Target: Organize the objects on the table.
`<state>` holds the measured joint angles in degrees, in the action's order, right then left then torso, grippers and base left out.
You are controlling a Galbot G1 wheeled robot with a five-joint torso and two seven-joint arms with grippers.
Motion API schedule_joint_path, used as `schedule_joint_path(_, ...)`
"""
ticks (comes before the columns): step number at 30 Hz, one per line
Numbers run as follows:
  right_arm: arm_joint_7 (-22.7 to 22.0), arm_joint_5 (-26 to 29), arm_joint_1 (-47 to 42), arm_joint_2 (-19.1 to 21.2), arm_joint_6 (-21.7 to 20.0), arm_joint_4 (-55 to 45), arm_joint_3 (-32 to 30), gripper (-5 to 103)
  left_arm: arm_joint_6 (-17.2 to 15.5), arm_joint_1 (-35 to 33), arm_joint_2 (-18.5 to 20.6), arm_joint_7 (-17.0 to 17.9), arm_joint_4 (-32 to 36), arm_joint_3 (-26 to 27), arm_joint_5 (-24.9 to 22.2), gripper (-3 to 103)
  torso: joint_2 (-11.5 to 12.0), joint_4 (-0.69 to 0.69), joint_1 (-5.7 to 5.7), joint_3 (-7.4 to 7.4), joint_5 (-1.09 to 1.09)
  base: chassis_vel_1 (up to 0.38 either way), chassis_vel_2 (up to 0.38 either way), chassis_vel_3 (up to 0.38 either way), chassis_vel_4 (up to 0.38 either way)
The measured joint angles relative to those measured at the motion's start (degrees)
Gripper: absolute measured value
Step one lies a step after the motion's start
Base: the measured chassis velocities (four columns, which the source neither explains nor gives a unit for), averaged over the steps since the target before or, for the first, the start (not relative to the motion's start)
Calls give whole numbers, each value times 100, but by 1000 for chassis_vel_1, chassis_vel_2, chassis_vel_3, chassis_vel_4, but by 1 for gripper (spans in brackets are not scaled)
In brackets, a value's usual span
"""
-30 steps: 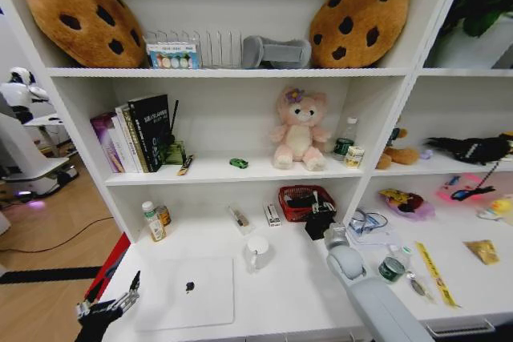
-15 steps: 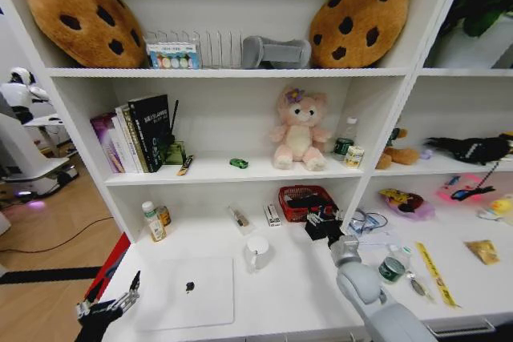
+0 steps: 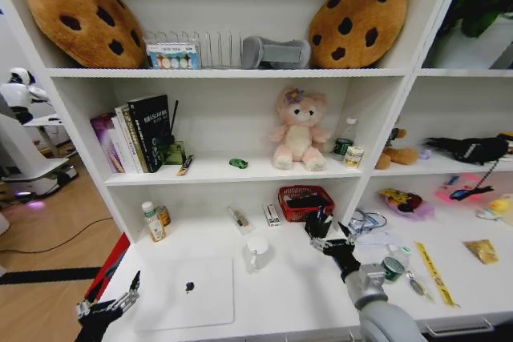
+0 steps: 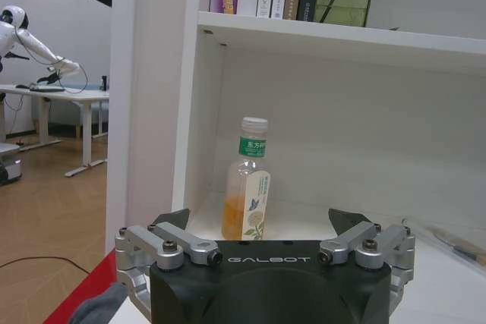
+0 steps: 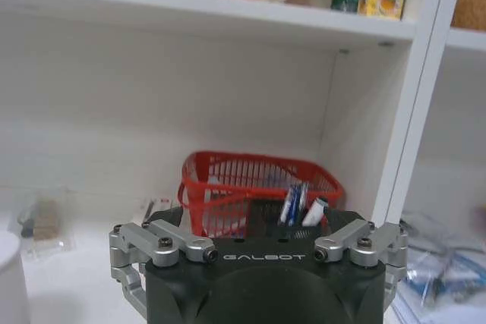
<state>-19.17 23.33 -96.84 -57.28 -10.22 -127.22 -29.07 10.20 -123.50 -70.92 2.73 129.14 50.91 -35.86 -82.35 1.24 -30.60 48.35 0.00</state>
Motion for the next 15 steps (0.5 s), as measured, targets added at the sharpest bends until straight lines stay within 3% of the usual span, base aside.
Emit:
schedule_joint_path(7,22,691,84,61,-318,389,-71,100,0,0,0,0,0,0,0,100,0,0,0,1,0,0,0,0,0)
schedule_joint_path(10,47,1220,356,130,-653,663,-81,100,0,0,0,0,0,0,0,100,1,-1,-1,1,1,0,0,0,0)
schedule_joint_path(15,94,1481,557,192,-841,946,-52,100,0,0,0,0,0,0,0,100,1,-1,-2,1,0,0,0,0,0)
